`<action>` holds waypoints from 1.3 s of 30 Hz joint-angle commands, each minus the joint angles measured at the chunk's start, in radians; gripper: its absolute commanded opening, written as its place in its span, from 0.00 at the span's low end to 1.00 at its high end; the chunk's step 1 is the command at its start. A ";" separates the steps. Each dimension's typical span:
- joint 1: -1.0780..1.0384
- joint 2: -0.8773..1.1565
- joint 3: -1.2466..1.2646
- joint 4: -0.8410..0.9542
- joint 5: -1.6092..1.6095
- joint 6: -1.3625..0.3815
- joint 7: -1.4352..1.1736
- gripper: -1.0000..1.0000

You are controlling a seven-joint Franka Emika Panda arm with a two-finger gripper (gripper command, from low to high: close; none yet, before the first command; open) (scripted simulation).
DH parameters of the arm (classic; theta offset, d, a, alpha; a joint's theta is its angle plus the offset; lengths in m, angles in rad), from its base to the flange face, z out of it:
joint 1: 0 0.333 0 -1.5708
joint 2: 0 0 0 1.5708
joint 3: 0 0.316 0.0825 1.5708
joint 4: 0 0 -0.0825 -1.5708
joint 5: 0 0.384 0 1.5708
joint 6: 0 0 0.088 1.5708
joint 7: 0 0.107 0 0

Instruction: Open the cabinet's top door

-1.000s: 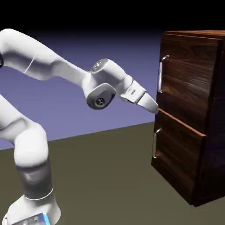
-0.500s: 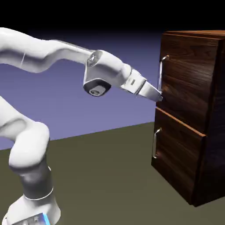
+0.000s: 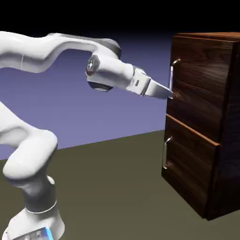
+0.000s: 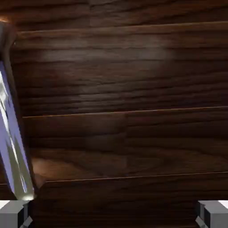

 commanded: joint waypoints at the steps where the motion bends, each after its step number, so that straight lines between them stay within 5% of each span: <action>1: -0.014 -0.005 0.015 0.007 0.044 -0.003 -0.033 0.50; 27: -0.377 -0.124 0.397 0.182 1.175 -0.068 -0.879 0.50; 35: -0.564 -0.044 0.527 0.317 1.214 -0.092 -0.916 0.50; 36: -0.564 -0.044 0.527 0.317 1.214 -0.092 -0.916 0.00; 39: -0.492 -0.007 0.469 0.285 1.205 -0.113 -0.962 0.00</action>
